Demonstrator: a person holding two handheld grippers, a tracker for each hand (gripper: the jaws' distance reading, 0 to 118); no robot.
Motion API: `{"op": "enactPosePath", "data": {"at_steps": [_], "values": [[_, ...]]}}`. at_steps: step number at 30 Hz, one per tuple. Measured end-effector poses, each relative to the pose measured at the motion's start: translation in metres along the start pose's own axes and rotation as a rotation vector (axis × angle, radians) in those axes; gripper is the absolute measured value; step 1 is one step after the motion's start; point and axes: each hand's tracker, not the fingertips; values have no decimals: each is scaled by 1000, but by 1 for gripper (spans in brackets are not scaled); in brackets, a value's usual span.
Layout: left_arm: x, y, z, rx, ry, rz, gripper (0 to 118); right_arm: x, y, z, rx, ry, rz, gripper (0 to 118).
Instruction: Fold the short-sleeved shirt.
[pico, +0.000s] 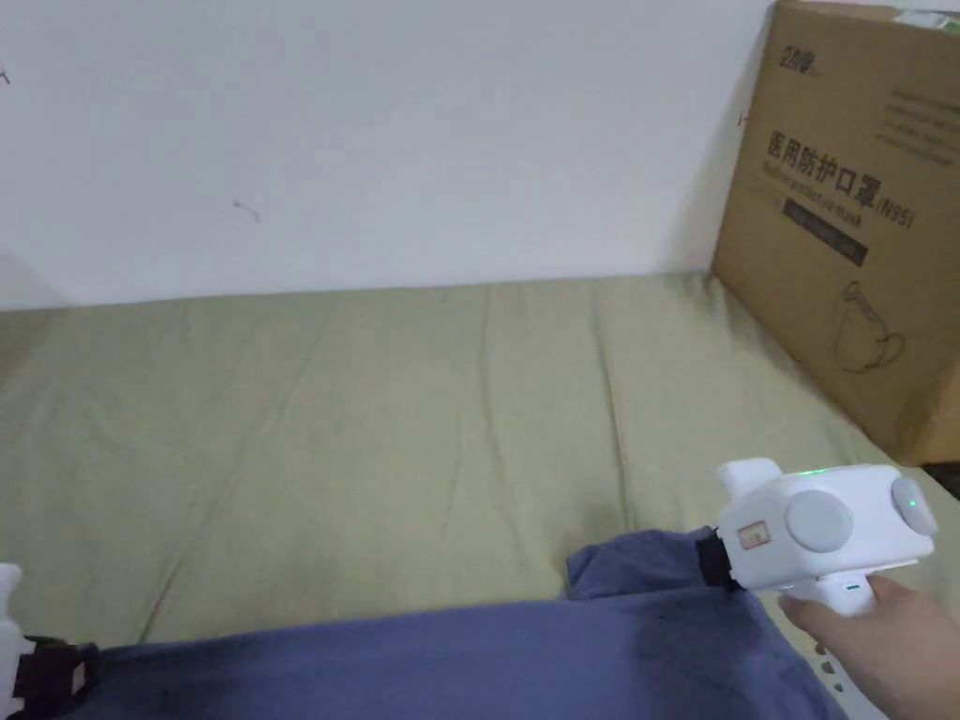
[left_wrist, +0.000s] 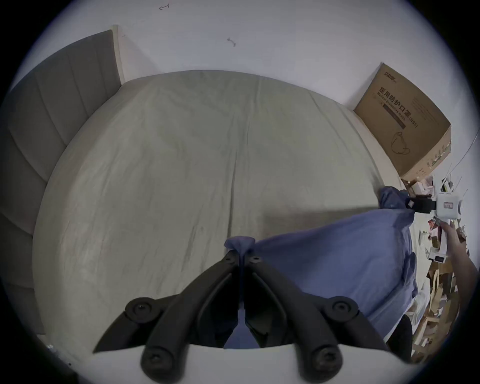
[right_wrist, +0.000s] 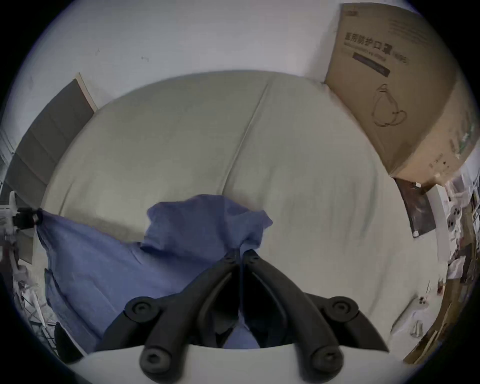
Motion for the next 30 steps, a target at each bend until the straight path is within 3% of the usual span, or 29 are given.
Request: {"op": "enactPosePath", "data": {"at_steps": [5, 15, 24, 27, 28, 29, 30], "values": [[1, -27, 42, 14, -13, -3, 1, 12, -47, 59, 25, 12, -21, 0], [2, -138, 122, -33, -57, -46, 1, 38, -175, 149, 5, 99, -139, 0], [-14, -219, 99, -136, -77, 34, 1, 43, -259, 127, -94, 125, -264, 0], [-10, -228, 89, -127, -57, 22, 2, 35, -269, 114, -113, 94, -228, 0], [-11, -228, 86, -126, -54, 22, 4, 32, -271, 111, -122, 81, -224, 2], [-10, -229, 86, -123, -49, 19, 11, 30, -273, 109, -130, 77, -225, 15], [-9, -229, 86, -117, -34, 12, 25, 27, -273, 109, -147, 53, -214, 37]]}}
